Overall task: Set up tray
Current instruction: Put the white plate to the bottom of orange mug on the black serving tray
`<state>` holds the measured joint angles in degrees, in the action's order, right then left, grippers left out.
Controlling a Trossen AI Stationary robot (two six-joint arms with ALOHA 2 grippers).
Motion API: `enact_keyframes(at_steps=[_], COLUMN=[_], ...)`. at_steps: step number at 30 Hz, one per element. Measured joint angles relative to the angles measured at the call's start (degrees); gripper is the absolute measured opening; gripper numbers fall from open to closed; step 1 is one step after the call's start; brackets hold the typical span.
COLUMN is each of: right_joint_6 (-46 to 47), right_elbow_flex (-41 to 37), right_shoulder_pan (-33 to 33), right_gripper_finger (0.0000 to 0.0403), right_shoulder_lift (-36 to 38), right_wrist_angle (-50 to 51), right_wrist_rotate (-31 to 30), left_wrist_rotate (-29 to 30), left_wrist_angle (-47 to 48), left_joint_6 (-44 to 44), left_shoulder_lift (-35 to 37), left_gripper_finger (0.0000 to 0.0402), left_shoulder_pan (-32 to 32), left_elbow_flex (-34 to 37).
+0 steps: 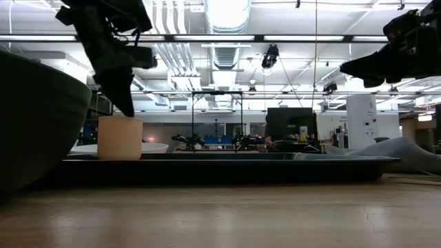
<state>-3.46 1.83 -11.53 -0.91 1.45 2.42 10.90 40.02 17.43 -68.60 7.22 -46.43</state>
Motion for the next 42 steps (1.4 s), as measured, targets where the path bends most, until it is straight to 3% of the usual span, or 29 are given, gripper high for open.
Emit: enact_keyframes(at_steps=[15, 23, 33, 42], right_joint_6=[-0.1, -0.1, -0.1, -0.1], right_elbow_flex=[0.0, 0.0, 0.0, 0.0], right_shoulder_pan=[0.0, 0.0, 0.0, 0.0], right_gripper_finger=[0.0068, 0.0068, 0.0068, 0.0068], right_shoulder_lift=[0.0, 0.0, 0.0, 0.0], right_wrist_angle=[0.0, 0.0, 0.0, 0.0], right_wrist_rotate=[0.0, 0.0, 0.0, 0.0], left_wrist_rotate=[0.7, 19.6, 17.3, 15.6], left_wrist_angle=[1.6, 1.3, 0.0, 0.1], left_joint_6=[-3.9, -3.7, -1.6, -3.3], left_shoulder_lift=[0.0, -0.3, -6.0, -18.4], left_gripper_finger=[0.0115, 0.0115, 0.0115, 0.0115], left_shoulder_pan=[0.0, 1.0, 12.9, 18.8], left_elbow_flex=[-5.9, -6.0, -8.2, -18.2])
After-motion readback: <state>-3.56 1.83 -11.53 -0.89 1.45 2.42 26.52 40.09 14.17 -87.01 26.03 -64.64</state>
